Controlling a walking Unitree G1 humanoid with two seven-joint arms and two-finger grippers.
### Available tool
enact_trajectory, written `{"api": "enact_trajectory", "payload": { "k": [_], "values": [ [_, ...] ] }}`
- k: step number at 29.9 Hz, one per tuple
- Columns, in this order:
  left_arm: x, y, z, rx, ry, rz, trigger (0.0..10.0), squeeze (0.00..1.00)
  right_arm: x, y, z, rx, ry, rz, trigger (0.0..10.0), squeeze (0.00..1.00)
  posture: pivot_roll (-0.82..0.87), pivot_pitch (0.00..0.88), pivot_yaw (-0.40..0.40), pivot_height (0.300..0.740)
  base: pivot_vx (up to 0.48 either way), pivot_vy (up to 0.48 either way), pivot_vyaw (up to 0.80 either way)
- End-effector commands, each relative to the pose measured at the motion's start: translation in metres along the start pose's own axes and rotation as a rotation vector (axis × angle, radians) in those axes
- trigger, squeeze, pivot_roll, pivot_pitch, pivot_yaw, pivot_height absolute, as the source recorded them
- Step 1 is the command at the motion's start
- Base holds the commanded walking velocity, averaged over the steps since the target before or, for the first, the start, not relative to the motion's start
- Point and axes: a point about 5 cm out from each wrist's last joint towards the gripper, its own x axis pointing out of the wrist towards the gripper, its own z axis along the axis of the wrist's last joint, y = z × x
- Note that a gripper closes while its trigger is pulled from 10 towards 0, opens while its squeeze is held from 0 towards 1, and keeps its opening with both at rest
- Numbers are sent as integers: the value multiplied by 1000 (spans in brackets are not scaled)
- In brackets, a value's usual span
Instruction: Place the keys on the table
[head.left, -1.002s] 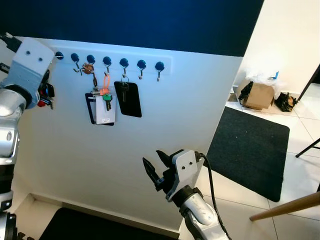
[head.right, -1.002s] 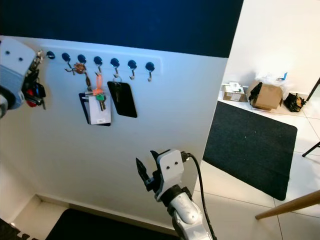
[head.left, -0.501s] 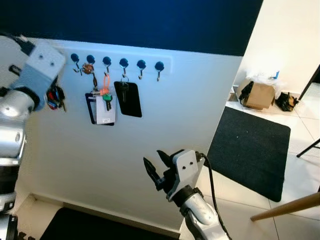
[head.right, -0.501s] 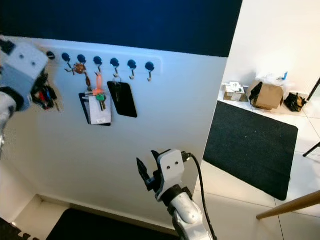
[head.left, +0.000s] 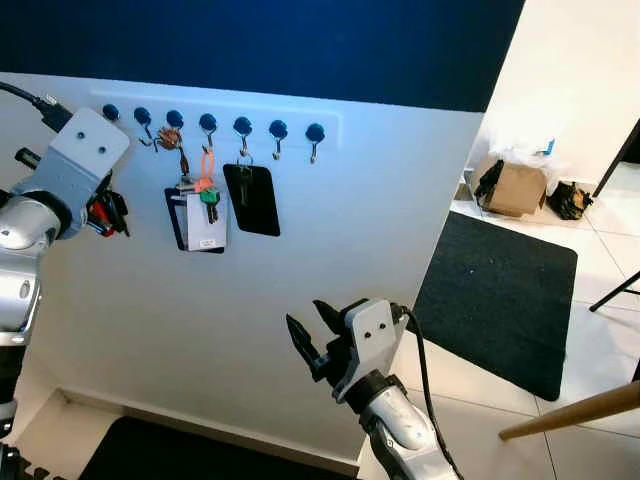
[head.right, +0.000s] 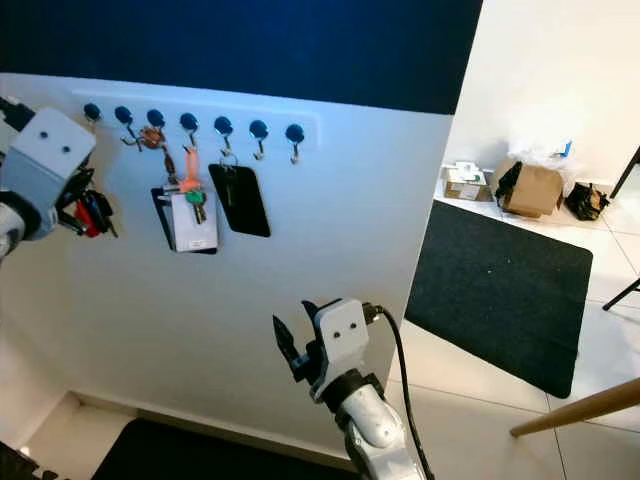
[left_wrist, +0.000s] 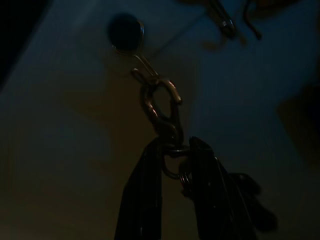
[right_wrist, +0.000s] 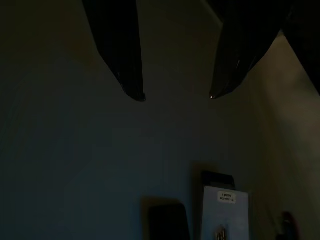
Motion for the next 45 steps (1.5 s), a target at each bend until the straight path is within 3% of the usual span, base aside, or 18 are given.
{"api": "enact_trajectory", "payload": {
  "k": [1,10,19,23,33,40,45],
  "values": [
    [10,-11,-8,-20,34,-72,10000,0,0,2,-4,19,13,11,10000,0,193,168,16,740,0,0,0],
    [29,-13,4,5,-1,-124,10000,0,-5,0,-4,16,19,-6,10000,0,180,174,30,740,0,0,0],
    [30,7,16,17,-42,-70,10000,0,-5,1,-5,19,20,-12,10000,0,186,175,31,740,0,0,0],
    [24,20,25,22,-70,-31,10000,0,-4,2,-5,21,19,-7,10000,0,189,175,28,740,0,0,0],
    [4,34,27,31,-82,7,10000,0,-4,2,-5,19,21,-1,10000,0,194,171,21,740,0,0,0],
    [-7,38,28,30,-86,10,10000,0,-4,3,-5,20,20,4,10000,0,193,170,20,740,0,0,0],
    [-16,27,35,-31,-138,-49,10000,0,-5,3,-6,20,24,5,10000,0,196,170,19,740,0,0,0]
  ]
}}
